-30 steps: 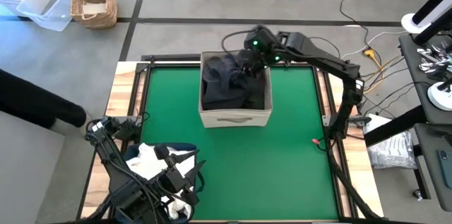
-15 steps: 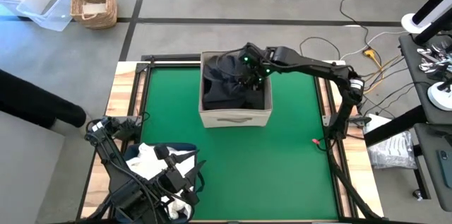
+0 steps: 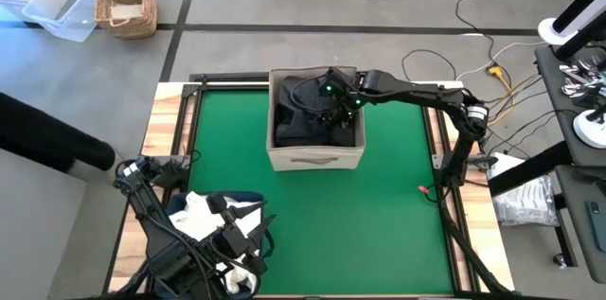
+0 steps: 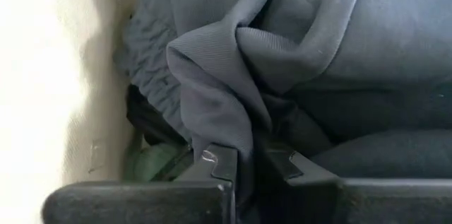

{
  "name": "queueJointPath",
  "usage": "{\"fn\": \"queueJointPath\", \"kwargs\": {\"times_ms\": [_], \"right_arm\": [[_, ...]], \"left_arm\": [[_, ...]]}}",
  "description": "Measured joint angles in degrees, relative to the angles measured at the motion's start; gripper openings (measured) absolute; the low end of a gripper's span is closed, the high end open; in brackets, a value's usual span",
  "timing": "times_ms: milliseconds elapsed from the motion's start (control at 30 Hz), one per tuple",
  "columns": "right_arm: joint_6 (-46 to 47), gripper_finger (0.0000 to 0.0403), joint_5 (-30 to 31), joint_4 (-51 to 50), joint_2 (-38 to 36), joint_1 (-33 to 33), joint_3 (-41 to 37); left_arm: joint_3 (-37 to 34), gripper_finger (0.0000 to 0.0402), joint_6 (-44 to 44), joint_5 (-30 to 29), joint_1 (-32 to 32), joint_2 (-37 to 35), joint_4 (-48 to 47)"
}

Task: Sort clothes
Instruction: Put the black short into the brown laundry bin

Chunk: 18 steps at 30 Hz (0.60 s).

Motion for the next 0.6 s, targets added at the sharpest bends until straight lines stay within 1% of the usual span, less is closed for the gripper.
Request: {"fn": "queueJointPath", "kwargs": {"times_ms": [67, 167, 467, 600], "right_arm": [[0.5, 0.0027, 0.0, 0.1, 0.0, 0.0, 0.0], [0.8, 0.0054, 0.0, -0.3, -0.4, 0.0, 0.0], [2.1, 0.0181, 0.1, -0.7, -5.3, 0.0, 0.0], [3.4, 0.0226, 0.2, -1.1, -8.4, 0.0, 0.0]], "left_arm": [[0.0, 0.0135, 0.0, 0.0, 0.0, 0.0, 0.0], [0.0, 0.0135, 0.0, 0.0, 0.0, 0.0, 0.1], [0.0, 0.0135, -0.4, 0.0, 0.0, 0.0, 0.4], [0.0, 0.0135, -0.4, 0.0, 0.1, 0.0, 0.7]]}}
